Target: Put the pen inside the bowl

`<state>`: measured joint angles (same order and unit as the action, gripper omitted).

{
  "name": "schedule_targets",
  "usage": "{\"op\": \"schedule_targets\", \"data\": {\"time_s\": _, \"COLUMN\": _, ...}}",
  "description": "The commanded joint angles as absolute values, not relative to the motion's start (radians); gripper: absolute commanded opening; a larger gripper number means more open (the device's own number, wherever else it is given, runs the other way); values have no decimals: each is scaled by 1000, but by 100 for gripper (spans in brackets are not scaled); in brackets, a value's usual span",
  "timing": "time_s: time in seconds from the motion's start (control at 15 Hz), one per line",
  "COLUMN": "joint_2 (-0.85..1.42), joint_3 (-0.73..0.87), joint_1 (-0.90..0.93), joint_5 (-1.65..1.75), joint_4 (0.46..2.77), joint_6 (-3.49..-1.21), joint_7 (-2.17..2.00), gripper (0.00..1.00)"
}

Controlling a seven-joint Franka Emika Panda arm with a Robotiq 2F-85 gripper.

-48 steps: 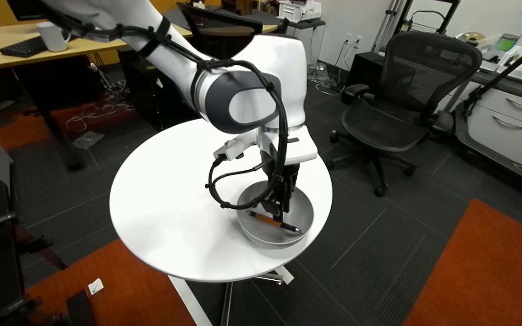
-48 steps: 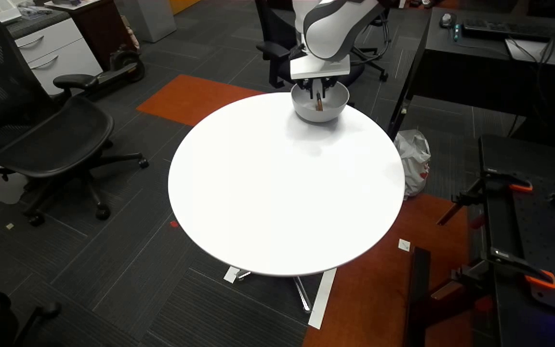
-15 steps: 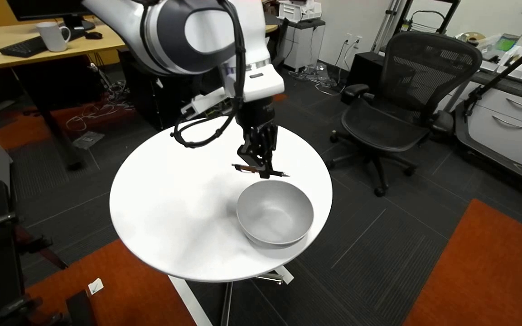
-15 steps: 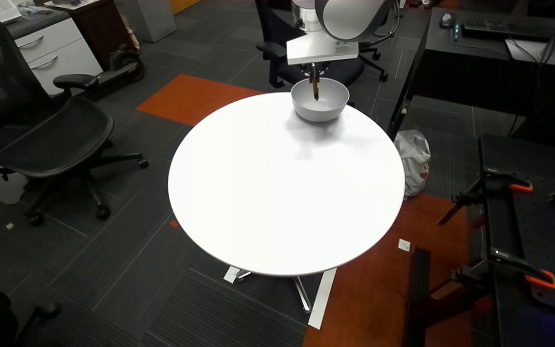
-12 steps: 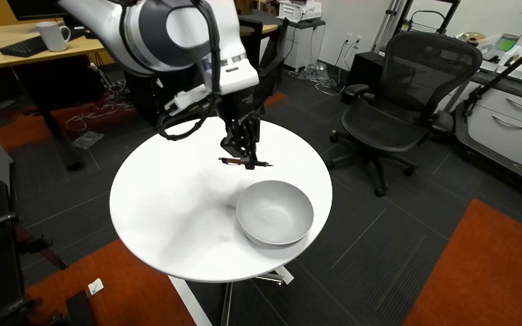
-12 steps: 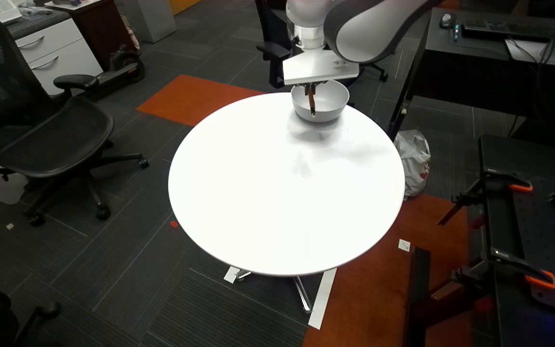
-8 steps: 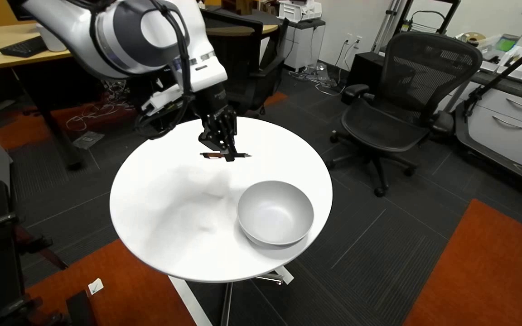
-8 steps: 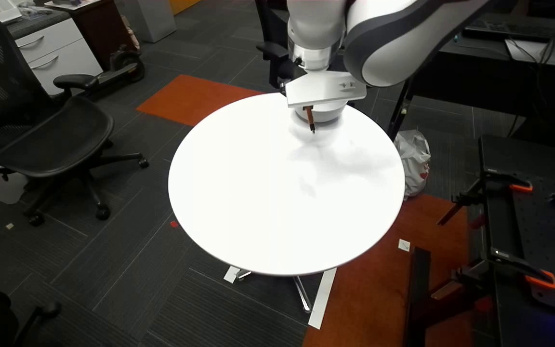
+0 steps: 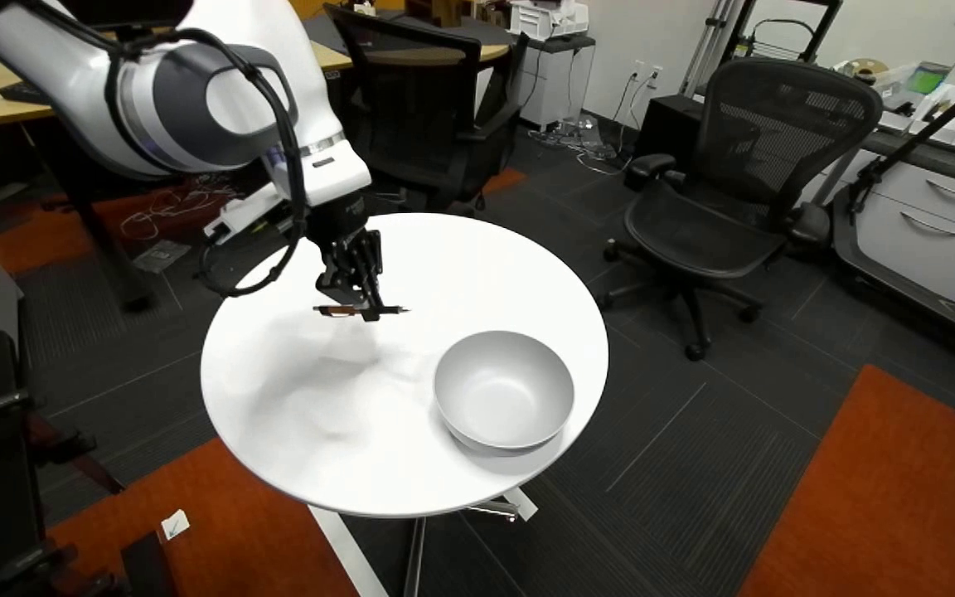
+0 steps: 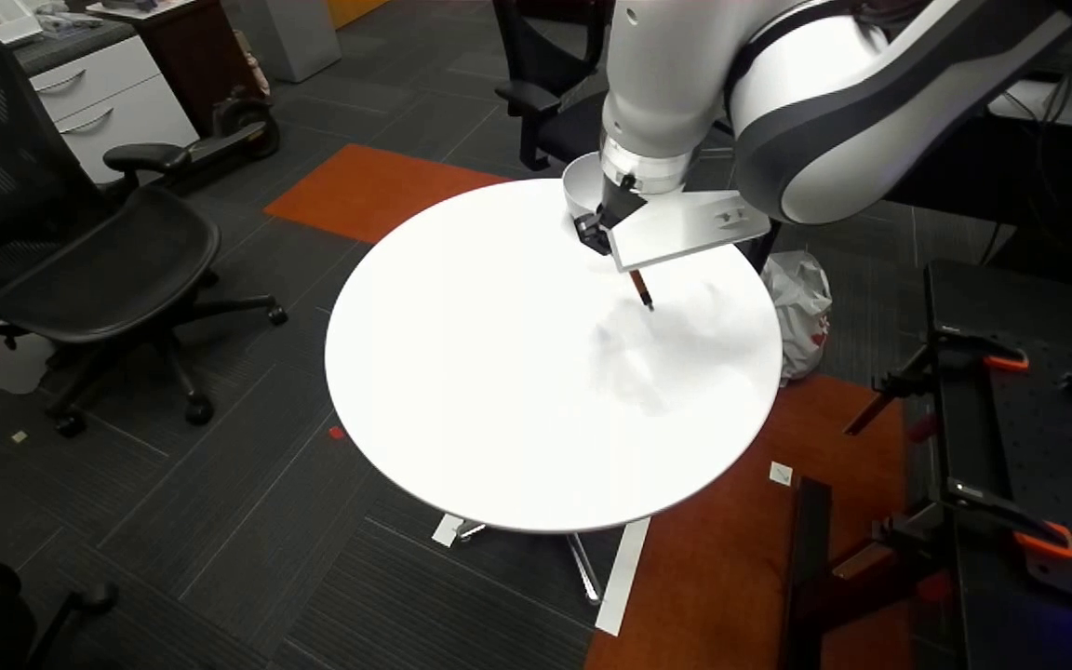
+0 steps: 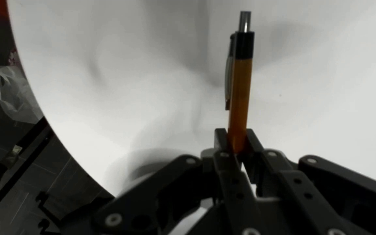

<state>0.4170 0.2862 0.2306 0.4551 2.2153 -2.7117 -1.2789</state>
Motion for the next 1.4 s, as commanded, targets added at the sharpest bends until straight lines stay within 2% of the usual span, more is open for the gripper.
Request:
{"op": "schedule_targets", "data": {"time_s": 0.0, "joint_2": 403, "joint_3": 245, "joint_1": 176, "joint_5": 423, "joint_4": 2279, "joint_6": -2735, "joint_7": -1162, "gripper": 4}}
{"op": "schedule_targets", "data": {"time_s": 0.47, "joint_2": 490, "joint_3": 197, "joint_1": 84, "joint_5": 256, "joint_4": 2308, "joint_6": -2833, "joint_7": -902, "gripper": 4}}
{"op": "schedule_targets", "data": {"time_s": 0.53, "joint_2": 499, "joint_3": 215, "joint_1": 103, "joint_5": 245, "joint_4": 2305, "joint_6": -2821, "joint_7": -894, "gripper": 39}}
{"op": "schedule_targets", "data": {"time_s": 0.6, "joint_2": 501, "joint_3": 230, "joint_1": 119, "joint_5": 238, "joint_4": 2307, "joint_6": -2813, "joint_7": -885, "gripper": 40}}
{"op": "schedule_targets", "data": {"time_s": 0.73, "joint_2": 488, "joint_3": 270, "joint_1": 165, "joint_5": 246, "joint_4": 2322, "joint_6": -2804, "joint_7": -918, "gripper": 53}}
{"op": "schedule_targets", "data": {"time_s": 1.13, "joint_2": 423, "joint_3": 464, "joint_1": 386, "joint_5": 354, "joint_4": 2383, "joint_6": -2795, "joint_7": -1102, "gripper": 99}}
{"op": "schedule_targets", "data": {"time_s": 1.33, "joint_2": 371, "joint_3": 550, "joint_1": 482, "joint_5": 452, "joint_4": 2416, "joint_6": -2770, "joint_7": -1234, "gripper": 100}}
